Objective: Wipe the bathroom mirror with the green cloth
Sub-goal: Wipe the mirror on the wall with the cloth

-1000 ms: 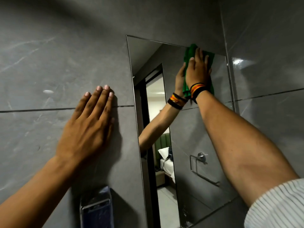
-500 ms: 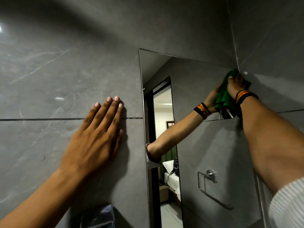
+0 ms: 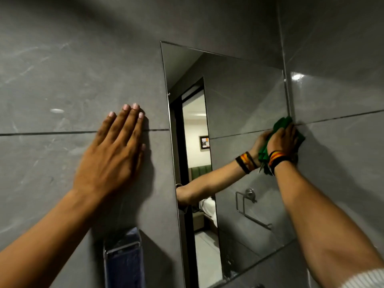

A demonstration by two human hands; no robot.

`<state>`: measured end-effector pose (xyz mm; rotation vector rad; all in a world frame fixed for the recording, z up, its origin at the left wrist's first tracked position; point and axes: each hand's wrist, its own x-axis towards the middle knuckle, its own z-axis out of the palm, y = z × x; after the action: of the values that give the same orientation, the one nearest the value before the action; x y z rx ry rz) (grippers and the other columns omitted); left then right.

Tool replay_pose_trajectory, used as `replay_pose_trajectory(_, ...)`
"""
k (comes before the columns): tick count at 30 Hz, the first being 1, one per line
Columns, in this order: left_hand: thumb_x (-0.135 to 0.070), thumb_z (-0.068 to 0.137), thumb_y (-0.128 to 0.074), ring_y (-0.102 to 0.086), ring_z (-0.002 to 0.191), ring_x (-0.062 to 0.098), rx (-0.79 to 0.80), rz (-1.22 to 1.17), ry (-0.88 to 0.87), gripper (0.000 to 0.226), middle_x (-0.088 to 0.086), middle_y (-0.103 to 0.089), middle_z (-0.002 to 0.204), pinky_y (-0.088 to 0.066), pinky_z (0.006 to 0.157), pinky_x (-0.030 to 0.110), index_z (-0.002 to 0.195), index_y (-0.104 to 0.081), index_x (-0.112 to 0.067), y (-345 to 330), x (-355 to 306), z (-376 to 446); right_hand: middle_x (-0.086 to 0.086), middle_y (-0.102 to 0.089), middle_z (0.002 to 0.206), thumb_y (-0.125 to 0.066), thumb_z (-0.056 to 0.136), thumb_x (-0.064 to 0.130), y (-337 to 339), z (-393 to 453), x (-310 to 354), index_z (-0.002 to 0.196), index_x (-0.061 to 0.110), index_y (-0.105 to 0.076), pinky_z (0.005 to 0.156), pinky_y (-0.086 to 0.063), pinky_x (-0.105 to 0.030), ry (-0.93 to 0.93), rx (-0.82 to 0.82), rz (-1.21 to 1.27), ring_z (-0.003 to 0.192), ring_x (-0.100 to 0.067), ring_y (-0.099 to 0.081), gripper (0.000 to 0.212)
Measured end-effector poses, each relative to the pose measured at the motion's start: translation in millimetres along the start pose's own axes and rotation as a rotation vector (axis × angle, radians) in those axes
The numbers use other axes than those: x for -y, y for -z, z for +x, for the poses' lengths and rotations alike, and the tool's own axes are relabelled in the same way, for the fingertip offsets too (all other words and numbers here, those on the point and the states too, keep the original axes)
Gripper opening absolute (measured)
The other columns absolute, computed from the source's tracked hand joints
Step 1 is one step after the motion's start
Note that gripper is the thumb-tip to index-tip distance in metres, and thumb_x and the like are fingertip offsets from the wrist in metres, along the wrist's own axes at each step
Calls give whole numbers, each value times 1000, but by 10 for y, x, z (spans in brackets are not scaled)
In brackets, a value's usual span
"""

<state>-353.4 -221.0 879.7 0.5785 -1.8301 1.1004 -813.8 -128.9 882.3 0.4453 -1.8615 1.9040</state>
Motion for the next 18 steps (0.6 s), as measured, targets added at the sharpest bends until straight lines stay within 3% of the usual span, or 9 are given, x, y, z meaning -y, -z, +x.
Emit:
replay_pose_trajectory(10,-38,105,-23,-3,160,30,-2,-36,-11,69,19,-5,171,-5,131,50,162,-13,-2,-18,8,-3,-10,-18,168,-22,109,27,43,-1283,-1977,160,13,-17,127,4,-42,-220,0,-1,156,-28,-13,53)
replay_pose_trajectory(18,-38,106,-20,0,160,30,-5,-7,-7,68,18,-2,172,-5,131,48,163,-9,-2,-12,-6,4,-2,-12,169,-18,100,45,59,-1725,-2353,160,21,-14,127,-4,-47,-46,48,57,157,-27,-8,65)
